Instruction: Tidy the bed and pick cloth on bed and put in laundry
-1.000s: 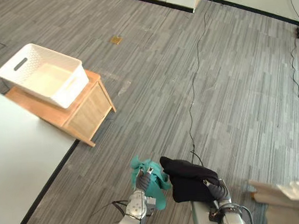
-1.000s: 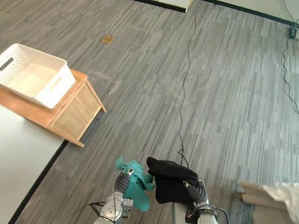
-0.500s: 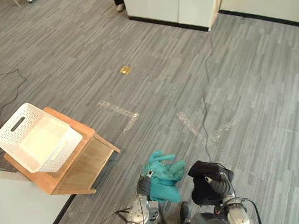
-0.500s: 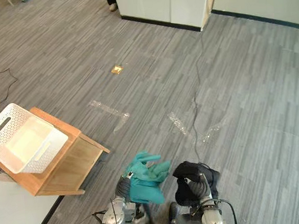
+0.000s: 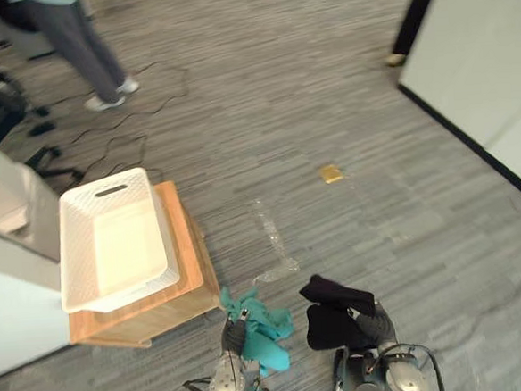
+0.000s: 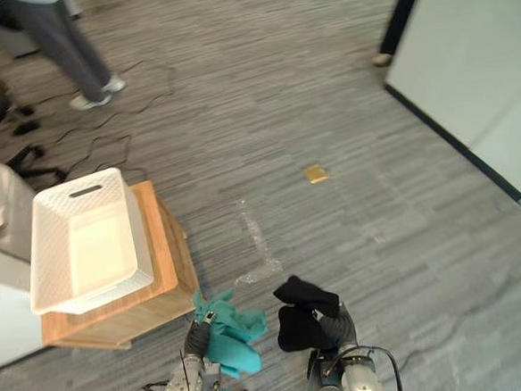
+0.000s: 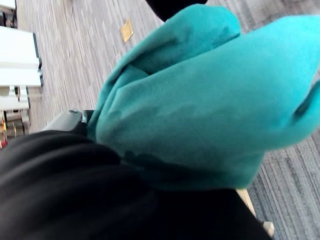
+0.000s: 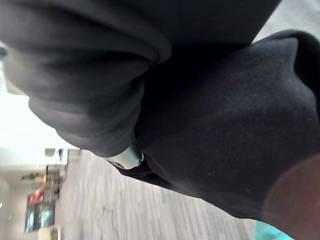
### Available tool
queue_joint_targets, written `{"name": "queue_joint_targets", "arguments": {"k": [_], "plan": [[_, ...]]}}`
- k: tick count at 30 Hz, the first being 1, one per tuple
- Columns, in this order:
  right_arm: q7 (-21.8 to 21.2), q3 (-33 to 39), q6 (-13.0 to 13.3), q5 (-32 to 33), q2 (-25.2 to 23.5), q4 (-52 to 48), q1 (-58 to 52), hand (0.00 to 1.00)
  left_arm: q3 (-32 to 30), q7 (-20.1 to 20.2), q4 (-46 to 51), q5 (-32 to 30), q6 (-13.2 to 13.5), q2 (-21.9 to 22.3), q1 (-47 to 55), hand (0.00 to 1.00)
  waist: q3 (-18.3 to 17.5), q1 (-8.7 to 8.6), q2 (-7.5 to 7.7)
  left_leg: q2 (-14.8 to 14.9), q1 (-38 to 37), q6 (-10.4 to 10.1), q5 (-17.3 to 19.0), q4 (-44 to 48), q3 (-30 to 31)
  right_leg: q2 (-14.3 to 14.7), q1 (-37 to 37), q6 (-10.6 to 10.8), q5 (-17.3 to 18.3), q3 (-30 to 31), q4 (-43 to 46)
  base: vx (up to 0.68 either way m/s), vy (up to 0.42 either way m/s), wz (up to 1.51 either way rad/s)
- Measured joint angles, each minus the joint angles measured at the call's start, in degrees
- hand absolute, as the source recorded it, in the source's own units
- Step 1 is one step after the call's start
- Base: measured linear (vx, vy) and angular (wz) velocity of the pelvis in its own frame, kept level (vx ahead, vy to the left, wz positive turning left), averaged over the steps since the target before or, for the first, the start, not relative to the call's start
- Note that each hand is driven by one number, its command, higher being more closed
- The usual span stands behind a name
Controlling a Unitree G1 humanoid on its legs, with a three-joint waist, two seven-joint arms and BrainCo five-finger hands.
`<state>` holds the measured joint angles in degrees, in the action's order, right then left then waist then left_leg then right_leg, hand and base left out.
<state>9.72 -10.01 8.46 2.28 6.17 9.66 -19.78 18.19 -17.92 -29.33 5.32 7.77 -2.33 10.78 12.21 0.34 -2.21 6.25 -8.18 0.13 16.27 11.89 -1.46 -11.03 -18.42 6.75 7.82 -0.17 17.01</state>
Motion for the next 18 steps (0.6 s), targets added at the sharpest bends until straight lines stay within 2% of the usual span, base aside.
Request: {"name": "queue_joint_targets", "arguments": {"k": [1,2,3,4,5,6,7,8,9,10,11,13,16,17,18], "plan": [[-0.01,-0.09,0.02,-0.28,-0.1,-0.81,-0.39,1.0,-0.28,0.0,0.01,-0.07,0.09,-0.23,0.24,1.0,-0.15,0.08,0.41,0.95,-0.83,-2.14,1.16,-0.07,0.83,-0.18,0.19,0.93,-2.11,2.39,-3.35,0.53,-0.653,1.39],[-0.04,-0.74,0.06,-0.68,-0.35,-2.39,-0.97,1.0,-1.18,-0.08,-0.11,-0.15,0.27,-1.12,1.31,1.0,-0.51,0.4,1.84,2.45,-2.73,-6.11,3.71,-0.15,2.6,-0.06,0.15,3.44,-6.5,4.63,-3.66,0.53,-0.727,1.12],[-0.05,-1.28,0.05,-0.69,0.16,-2.66,-0.59,1.0,-1.99,-0.08,-1.61,-0.13,0.11,-0.7,1.55,1.0,-0.69,0.28,0.4,5.44,-4.1,-7.38,4.54,0.18,4.19,2.25,-0.95,4.19,-8.78,3.62,2.89,0.59,-0.839,1.0],[-0.06,-1.21,0.0,-0.76,1.95,-3.16,-0.31,1.0,-3.04,-0.03,-2.04,0.09,0.24,0.87,3.08,1.0,-1.82,0.66,-1.78,9.32,-2.65,-7.36,3.46,3.27,5.0,4.53,-2.05,1.92,-3.73,1.07,8.52,0.46,-0.682,0.63],[-0.07,-1.16,0.01,-0.76,2.37,-3.59,-0.12,1.0,-3.19,-0.02,-2.05,0.1,0.38,1.38,3.69,1.0,-2.24,0.58,-2.93,10.47,-1.46,-6.72,2.44,5.79,5.47,5.07,-1.87,0.78,-2.13,-0.21,9.97,0.48,-0.747,0.67],[-0.25,-1.17,0.15,-0.85,2.72,-4.59,-0.23,1.0,-3.74,0.33,-2.07,0.83,0.39,2.73,4.82,1.0,-2.23,0.09,-3.42,12.98,4.03,-4.28,-1.97,15.81,5.94,6.65,0.22,-1.87,0.16,-3.64,10.5,0.39,-0.598,0.65],[-0.4,-1.16,0.22,-0.83,2.81,-4.8,-0.37,1.0,-4.19,0.45,-2.08,1.02,0.39,3.43,4.94,1.0,-1.97,0.11,-4.07,14.35,6.85,-2.41,-4.48,21.6,5.48,7.34,2.03,-2.58,0.28,-5.03,9.37,0.46,-0.648,0.72],[-0.93,-1.3,0.21,-0.84,2.87,-4.82,-0.66,1.0,-4.86,0.55,-2.06,1.54,0.4,4.4,5.56,1.0,-1.49,0.82,-4.7,16.96,11.45,-0.69,-6.09,33.0,2.47,9.11,6.4,-4.98,0.68,-6.73,6.41,0.3,-0.344,0.43],[-1.14,-1.57,0.21,-0.84,2.84,-4.97,-0.51,1.0,-4.83,0.8,-1.06,2.02,0.46,4.5,6.01,1.0,-1.19,1.72,-4.85,17.94,13.96,-0.29,-5.45,40.62,-1.11,10.19,10.18,-6.29,0.97,-7.58,3.83,0.36,-0.391,0.35],[-1.12,-1.68,0.22,-0.82,2.77,-5.25,-0.89,1.0,-4.89,1.42,-0.16,2.28,0.84,4.44,6.57,1.0,-1.03,2.33,-4.62,17.41,15.56,0.3,-4.94,45.73,-3.88,10.63,13.55,-6.81,1.16,-8.0,1.53,0.39,-0.377,0.3],[-1.09,-1.81,0.25,-0.75,2.74,-5.72,-0.8,1.0,-5.04,1.6,0.21,3.02,1.77,4.24,6.66,1.0,-0.9,2.52,-4.34,15.18,17.81,-0.6,-4.05,49.46,-8.58,10.87,17.41,-7.41,1.45,-8.82,-1.49,0.38,-0.332,0.32],[-1.06,-1.77,0.26,-0.73,2.74,-6.23,-0.66,1.0,-5.33,1.62,0.55,3.01,1.81,4.19,6.66,1.0,-0.78,2.51,-4.17,13.27,21.26,-0.67,-2.14,48.92,-15.08,10.91,20.9,-7.85,1.85,-10.09,-4.45,0.33,-0.182,0.33],[-1.16,-1.47,0.14,-0.62,2.54,-5.84,-0.65,1.0,-5.21,1.9,2.83,2.78,1.67,4.02,6.74,1.0,-0.17,2.78,-2.94,11.7,24.43,-0.21,-0.39,35.78,-30.33,9.72,25.35,-7.33,1.96,-14.58,-8.86,0.34,-0.096,0.46],[-1.16,-1.3,0.08,-0.62,2.51,-5.79,-0.65,1.0,-5.19,2.1,2.86,2.66,1.65,4.04,6.74,1.0,-0.01,2.9,-2.69,11.26,24.53,-0.21,-0.4,32.61,-32.75,9.29,26.43,-7.22,2.01,-15.92,-9.33,0.37,-0.045,0.55],[-1.15,-1.06,0.04,-0.62,2.37,-5.7,-0.66,1.0,-5.18,2.71,3.04,2.33,1.59,4.02,6.74,1.0,-0.07,3.28,-1.89,9.86,24.34,-0.04,-0.51,26.06,-37.75,8.06,27.7,-6.25,2.49,-19.08,-9.72,0.41,-0.024,0.59]]}}
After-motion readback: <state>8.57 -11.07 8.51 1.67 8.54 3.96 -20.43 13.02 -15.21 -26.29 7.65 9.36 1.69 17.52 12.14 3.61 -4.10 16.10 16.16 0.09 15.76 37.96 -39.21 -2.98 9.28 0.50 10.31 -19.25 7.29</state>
